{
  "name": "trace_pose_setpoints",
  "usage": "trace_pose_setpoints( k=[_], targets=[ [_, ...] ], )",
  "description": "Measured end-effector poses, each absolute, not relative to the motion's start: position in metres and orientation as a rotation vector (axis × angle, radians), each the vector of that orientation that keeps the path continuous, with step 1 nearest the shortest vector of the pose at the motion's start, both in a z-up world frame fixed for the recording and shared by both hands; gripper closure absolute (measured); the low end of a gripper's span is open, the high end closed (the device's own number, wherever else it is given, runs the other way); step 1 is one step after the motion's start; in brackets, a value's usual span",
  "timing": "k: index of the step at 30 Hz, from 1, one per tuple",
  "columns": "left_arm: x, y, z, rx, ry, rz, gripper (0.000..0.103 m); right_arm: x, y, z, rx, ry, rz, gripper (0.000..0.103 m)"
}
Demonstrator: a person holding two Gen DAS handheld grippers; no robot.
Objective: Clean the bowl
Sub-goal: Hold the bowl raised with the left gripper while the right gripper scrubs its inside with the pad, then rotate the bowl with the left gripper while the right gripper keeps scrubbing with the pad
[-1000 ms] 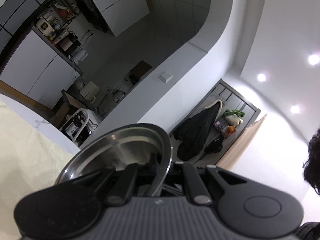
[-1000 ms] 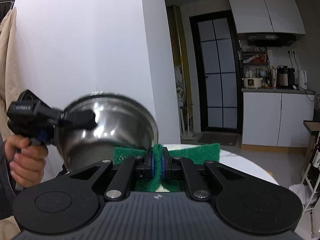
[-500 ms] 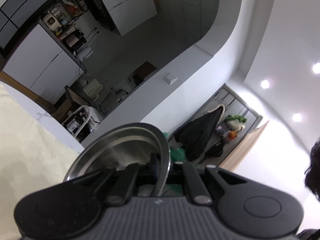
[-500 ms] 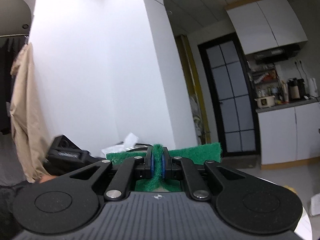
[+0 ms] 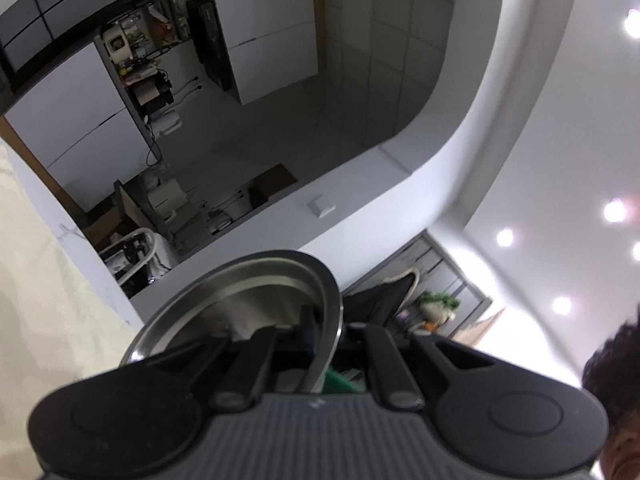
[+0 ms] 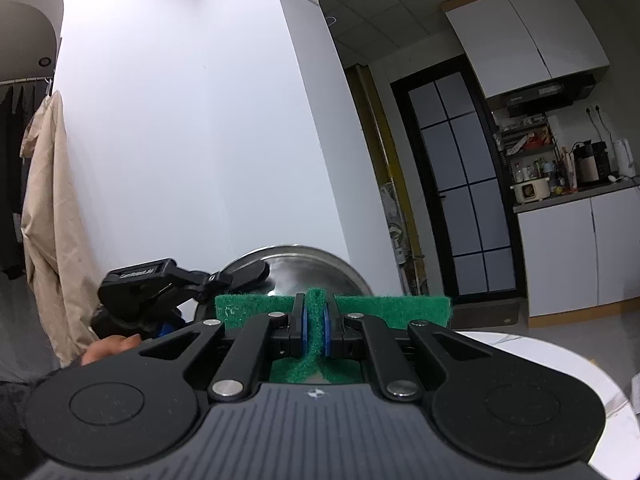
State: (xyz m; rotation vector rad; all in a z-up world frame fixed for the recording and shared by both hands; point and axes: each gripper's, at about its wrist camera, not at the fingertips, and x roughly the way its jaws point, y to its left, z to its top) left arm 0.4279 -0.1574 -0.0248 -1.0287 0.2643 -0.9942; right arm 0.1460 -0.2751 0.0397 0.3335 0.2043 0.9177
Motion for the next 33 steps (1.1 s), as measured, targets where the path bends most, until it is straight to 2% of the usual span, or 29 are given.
trace_pose_setpoints(
  k=[17, 33],
  targets=[
    [0.431, -0.157, -0.024, -1.069, 0.254, -1.012, 0.097, 0.127, -0.266, 0.032, 0.256, 0.232, 1.097, 0.096],
    [0.424, -0.168, -0.025, -1.043, 0.278, -1.046, 0.098, 0.144, -0.290, 0.044, 0.328, 0.182, 0.923, 0.096]
  ],
)
